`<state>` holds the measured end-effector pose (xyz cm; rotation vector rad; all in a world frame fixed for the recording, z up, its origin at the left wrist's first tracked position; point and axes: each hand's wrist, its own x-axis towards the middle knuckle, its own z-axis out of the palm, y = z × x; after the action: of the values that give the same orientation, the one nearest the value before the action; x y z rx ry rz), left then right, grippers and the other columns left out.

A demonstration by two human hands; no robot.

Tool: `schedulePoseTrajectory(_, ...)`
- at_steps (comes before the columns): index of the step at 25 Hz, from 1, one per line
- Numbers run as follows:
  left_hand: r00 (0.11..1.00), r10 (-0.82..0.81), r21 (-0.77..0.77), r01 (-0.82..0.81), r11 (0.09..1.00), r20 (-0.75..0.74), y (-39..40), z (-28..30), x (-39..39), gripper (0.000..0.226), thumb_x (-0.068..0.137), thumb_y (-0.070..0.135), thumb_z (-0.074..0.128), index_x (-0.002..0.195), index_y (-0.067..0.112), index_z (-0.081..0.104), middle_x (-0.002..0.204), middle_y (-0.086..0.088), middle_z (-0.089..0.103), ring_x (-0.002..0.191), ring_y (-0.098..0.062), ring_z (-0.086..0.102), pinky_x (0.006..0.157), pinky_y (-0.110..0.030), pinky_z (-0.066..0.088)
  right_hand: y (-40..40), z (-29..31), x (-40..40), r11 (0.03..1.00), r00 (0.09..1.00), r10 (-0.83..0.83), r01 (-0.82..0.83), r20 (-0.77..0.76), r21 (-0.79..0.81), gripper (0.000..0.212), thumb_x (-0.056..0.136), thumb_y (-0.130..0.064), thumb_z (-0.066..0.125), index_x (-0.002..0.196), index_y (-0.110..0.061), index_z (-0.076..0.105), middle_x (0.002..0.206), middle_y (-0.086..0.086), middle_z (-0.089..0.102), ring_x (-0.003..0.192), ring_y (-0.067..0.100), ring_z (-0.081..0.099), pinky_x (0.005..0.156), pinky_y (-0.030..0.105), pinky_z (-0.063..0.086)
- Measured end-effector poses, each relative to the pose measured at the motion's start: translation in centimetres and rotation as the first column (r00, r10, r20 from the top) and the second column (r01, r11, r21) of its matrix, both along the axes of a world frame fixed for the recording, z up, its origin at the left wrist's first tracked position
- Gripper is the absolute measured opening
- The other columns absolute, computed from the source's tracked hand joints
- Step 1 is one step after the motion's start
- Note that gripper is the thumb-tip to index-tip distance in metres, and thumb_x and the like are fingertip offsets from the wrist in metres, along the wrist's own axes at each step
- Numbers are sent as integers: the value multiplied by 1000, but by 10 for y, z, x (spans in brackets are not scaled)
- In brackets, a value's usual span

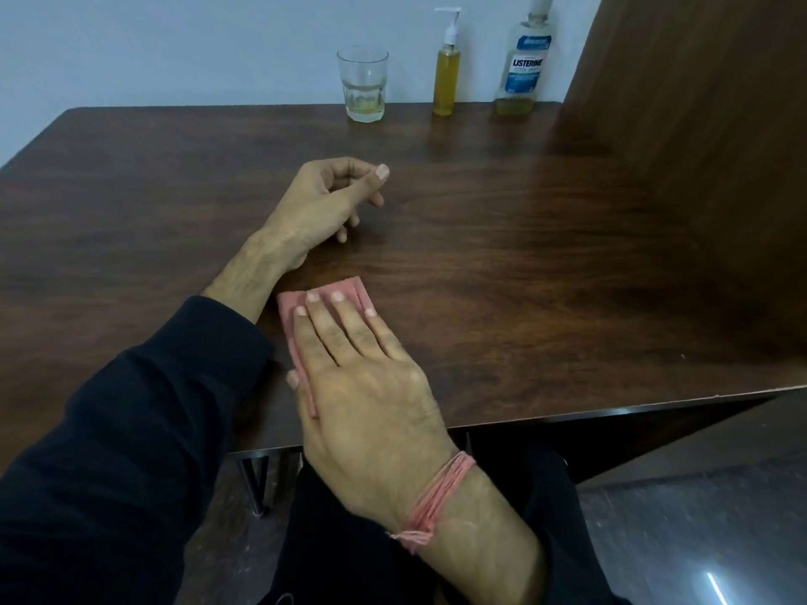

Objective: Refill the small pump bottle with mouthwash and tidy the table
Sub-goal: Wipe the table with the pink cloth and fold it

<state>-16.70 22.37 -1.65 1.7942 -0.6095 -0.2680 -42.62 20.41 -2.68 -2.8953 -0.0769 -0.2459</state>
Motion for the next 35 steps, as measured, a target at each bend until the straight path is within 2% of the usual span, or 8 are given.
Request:
schedulePoseTrajectory(4, 1000, -11, -40, 10, 999, -12, 1, 0, -2, 34, 102, 68, 71, 107, 39, 88, 98, 8, 85, 62, 0, 61, 47, -18, 50, -33, 3, 10, 999, 1000, 17, -18, -23, -28, 62, 116, -36, 30, 174, -15, 22, 182, 2, 18, 169, 16, 10, 137, 39, 8)
schedulePoseTrajectory(9, 999, 37, -76, -37, 996, 6, 0, -2, -5, 32, 107, 63, 69, 102, 36, 87, 92, 9, 83, 71, 2, 65, 51, -19, 54, -124, 17, 58, 985, 982, -149, 138, -115, -99, 62, 117, -37, 32, 174, -13, 21, 182, 3, 17, 169, 16, 12, 135, 30, 5)
schedulePoseTrajectory(14, 999, 51, -77, -51, 996, -2, -1, -1, -6, 38, 106, 66, 68, 104, 34, 88, 91, 9, 84, 72, 3, 66, 52, -21, 56, -222, 24, 87, 903, 871, -430, 411, -237, -128, 65, 118, -41, 27, 175, -12, 13, 183, 6, 10, 169, 22, 8, 136, 38, 8)
schedulePoseTrajectory(18, 995, 103, -99, -102, 990, 8, -6, -2, -9, 45, 103, 70, 69, 100, 29, 87, 83, 9, 81, 65, 1, 63, 49, -22, 54, -215, 12, 115, 836, 805, -549, 534, -226, -128, 71, 116, -46, 23, 175, -10, 7, 184, 9, 2, 170, 26, -2, 137, 45, -1)
schedulePoseTrajectory(23, 988, 156, -128, -156, 979, -10, -6, 2, -8, 52, 101, 74, 68, 82, 29, 83, 68, 11, 66, 52, -2, 50, 42, -21, 40, -150, 12, 143, 925, 900, -380, 375, -213, -67, 76, 113, -53, 20, 174, -13, 1, 184, 5, -1, 170, 26, -5, 137, 49, -5)
schedulePoseTrajectory(27, 962, 271, -183, -274, 944, -42, -5, 3, -7, 64, 104, 70, 67, 57, 28, 53, 57, 12, 41, 51, -4, 36, 47, -17, 33, -93, 8, 131, 992, 981, -125, 119, -149, -46, 76, 111, -58, 17, 175, -18, 5, 184, 1, 4, 170, 23, -5, 136, 49, -7)
schedulePoseTrajectory(32, 950, 312, -211, -310, 927, -24, -1, 0, -8, 70, 106, 63, 67, 48, 29, 46, 50, 14, 37, 47, -4, 36, 47, -12, 35, -102, 12, 78, 990, 985, 118, -126, -125, -62, 67, 115, -42, 25, 176, -23, 5, 184, -3, 3, 169, 15, -4, 137, 42, -5)
schedulePoseTrajectory(35, 947, 320, -177, -317, 932, -16, -2, 0, -6, 71, 105, 64, 68, 49, 28, 44, 51, 15, 33, 48, -5, 33, 47, -12, 34, -112, 12, 40, 990, 988, 107, -117, -111, -85, 66, 114, -38, 26, 176, -23, 6, 184, -4, 4, 169, 12, -3, 137, 40, -1)
